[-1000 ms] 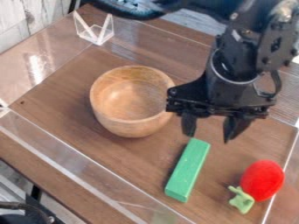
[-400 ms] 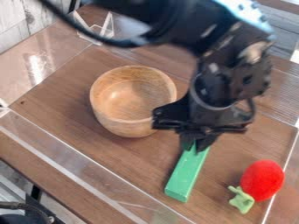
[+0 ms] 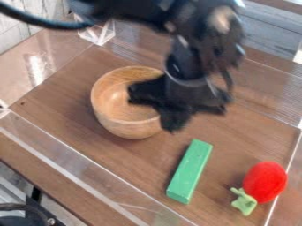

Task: Put the green block in the brown bowl

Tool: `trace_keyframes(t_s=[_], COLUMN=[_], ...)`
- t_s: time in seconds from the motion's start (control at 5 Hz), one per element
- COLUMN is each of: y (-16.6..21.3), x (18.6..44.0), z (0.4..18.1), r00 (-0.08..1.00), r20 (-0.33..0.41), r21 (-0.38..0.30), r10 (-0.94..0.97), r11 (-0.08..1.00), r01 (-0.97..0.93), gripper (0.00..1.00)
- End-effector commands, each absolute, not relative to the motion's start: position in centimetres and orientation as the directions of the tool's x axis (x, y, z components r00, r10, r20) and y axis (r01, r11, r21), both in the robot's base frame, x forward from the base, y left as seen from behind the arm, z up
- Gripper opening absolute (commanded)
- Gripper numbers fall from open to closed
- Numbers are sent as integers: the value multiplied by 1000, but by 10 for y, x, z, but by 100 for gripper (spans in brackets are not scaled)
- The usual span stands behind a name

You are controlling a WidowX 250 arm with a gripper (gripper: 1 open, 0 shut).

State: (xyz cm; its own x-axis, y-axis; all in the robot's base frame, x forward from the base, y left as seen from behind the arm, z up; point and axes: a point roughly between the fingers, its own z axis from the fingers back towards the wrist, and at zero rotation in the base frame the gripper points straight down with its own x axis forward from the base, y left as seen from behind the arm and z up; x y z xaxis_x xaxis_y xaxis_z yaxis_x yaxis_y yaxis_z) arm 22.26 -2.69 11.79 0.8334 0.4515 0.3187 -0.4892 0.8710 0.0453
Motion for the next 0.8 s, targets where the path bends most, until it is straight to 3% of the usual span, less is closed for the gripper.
trace_keyframes(t_s=[0.0,0.2,0.4,0.6], y=[-44,-64,-69,-70], x=[237,239,232,226], z=[110,88,83,67], r00=[821,824,847,858], r20=[330,325,296,265], r21=[-12,-23,-5,11], r10=[465,464,441,440], r11=[872,875,888,888], r01=[-489,-483,-460,-459], gripper=[100,100,100,100])
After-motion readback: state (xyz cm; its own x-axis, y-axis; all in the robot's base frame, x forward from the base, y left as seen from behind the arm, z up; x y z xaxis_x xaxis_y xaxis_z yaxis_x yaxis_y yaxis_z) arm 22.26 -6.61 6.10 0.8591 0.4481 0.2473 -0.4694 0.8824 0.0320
